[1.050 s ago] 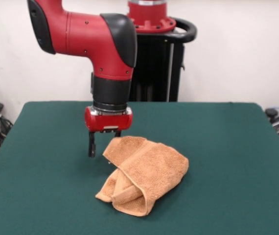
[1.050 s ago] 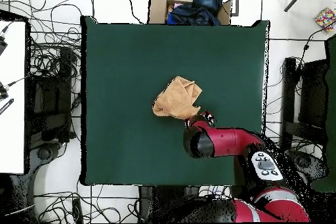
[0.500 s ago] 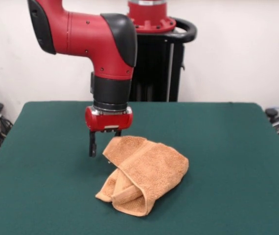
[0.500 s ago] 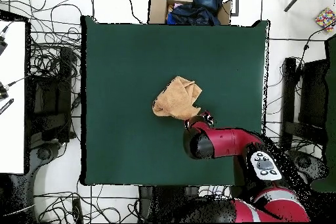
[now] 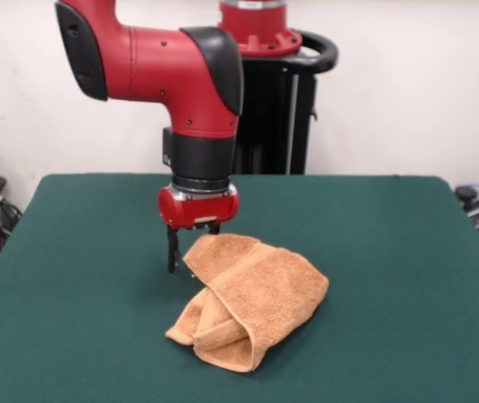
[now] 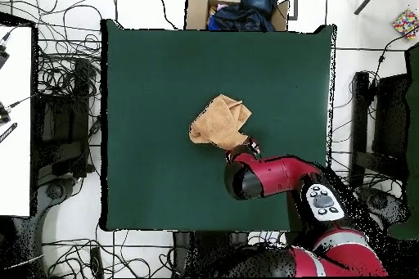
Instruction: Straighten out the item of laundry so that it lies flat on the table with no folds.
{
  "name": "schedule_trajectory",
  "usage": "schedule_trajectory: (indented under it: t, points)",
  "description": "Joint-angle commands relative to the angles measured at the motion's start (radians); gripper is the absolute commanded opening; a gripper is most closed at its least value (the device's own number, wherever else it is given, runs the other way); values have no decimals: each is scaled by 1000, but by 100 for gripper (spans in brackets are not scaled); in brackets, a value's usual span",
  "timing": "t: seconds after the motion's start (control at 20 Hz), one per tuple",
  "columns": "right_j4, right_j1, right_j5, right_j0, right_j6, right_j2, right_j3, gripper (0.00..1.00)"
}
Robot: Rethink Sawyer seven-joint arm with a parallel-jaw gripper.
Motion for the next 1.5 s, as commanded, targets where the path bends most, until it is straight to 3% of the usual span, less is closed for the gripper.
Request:
schedule_trajectory:
  t: [0.05,0.25,0.6,0.8,1.5]
  points:
    - [-88,7,10,5,0,137,-5,100]
    - [-145,16,-10,75,13,66,-46,100]
    - [-207,27,-9,129,28,26,-81,100]
    - [-279,49,-78,215,35,-67,-129,100]
    - [-327,50,-69,198,69,-42,-135,100]
